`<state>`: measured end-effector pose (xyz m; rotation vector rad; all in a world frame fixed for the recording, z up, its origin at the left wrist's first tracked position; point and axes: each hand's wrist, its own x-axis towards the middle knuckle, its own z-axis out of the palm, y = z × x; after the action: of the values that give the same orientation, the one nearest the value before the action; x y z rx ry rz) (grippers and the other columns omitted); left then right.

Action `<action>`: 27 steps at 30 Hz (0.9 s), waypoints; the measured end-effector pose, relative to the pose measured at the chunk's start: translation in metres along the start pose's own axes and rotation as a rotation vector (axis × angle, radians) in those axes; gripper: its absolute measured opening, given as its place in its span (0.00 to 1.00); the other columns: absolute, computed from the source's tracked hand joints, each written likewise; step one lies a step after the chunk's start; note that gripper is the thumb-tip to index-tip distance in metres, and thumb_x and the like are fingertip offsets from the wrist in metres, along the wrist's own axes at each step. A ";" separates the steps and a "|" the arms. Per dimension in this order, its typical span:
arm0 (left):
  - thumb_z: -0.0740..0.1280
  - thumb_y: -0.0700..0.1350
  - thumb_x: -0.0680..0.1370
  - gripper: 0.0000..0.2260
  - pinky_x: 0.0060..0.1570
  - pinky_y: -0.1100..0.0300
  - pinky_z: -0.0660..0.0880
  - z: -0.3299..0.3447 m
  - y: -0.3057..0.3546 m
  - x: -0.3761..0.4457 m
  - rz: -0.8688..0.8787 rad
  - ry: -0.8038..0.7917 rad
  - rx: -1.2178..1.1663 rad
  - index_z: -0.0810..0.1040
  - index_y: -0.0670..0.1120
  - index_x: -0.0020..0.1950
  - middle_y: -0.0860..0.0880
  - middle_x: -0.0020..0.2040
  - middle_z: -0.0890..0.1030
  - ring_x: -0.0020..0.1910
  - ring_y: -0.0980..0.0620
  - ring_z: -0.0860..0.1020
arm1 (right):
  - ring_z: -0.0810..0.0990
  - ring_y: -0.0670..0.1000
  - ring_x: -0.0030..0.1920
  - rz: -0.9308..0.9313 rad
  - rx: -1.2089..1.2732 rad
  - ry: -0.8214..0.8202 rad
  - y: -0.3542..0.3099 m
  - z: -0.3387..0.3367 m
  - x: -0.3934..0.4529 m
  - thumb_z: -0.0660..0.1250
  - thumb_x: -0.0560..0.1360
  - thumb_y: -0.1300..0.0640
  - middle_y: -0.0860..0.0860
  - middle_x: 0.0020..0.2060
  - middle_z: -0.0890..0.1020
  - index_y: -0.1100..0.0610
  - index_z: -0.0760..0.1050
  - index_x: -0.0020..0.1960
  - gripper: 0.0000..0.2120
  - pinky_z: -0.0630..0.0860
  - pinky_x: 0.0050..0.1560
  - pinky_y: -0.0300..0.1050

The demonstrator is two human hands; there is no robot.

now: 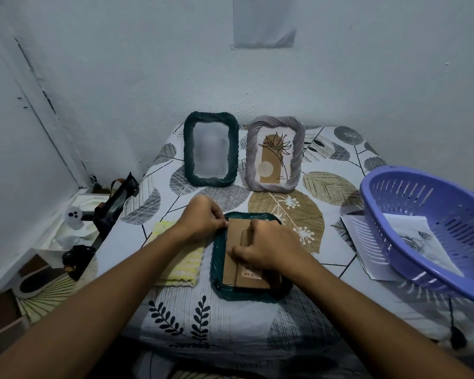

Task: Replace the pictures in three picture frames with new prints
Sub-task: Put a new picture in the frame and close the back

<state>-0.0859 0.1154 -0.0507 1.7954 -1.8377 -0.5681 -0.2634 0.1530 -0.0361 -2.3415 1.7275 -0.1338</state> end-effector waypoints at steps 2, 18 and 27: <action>0.74 0.40 0.71 0.02 0.25 0.75 0.66 0.003 0.001 -0.002 -0.030 0.018 -0.013 0.86 0.42 0.40 0.48 0.35 0.82 0.31 0.61 0.74 | 0.76 0.54 0.46 0.033 0.062 -0.026 -0.002 0.000 0.002 0.67 0.67 0.35 0.52 0.48 0.79 0.53 0.73 0.53 0.25 0.70 0.43 0.45; 0.70 0.49 0.73 0.10 0.55 0.50 0.72 0.011 0.001 -0.022 0.140 0.094 0.278 0.84 0.46 0.50 0.46 0.51 0.79 0.57 0.45 0.71 | 0.79 0.51 0.53 0.094 0.517 0.001 0.012 -0.010 0.005 0.65 0.66 0.41 0.49 0.51 0.83 0.51 0.82 0.53 0.21 0.75 0.53 0.46; 0.70 0.46 0.73 0.12 0.50 0.54 0.73 0.009 -0.008 -0.031 0.281 0.141 0.221 0.83 0.45 0.54 0.48 0.50 0.81 0.51 0.47 0.76 | 0.80 0.47 0.46 0.120 0.620 -0.017 0.017 -0.011 0.006 0.68 0.65 0.46 0.46 0.42 0.84 0.49 0.84 0.41 0.10 0.78 0.50 0.47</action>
<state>-0.0855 0.1457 -0.0646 1.6216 -2.0689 -0.1344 -0.2792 0.1411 -0.0303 -1.7791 1.5275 -0.5407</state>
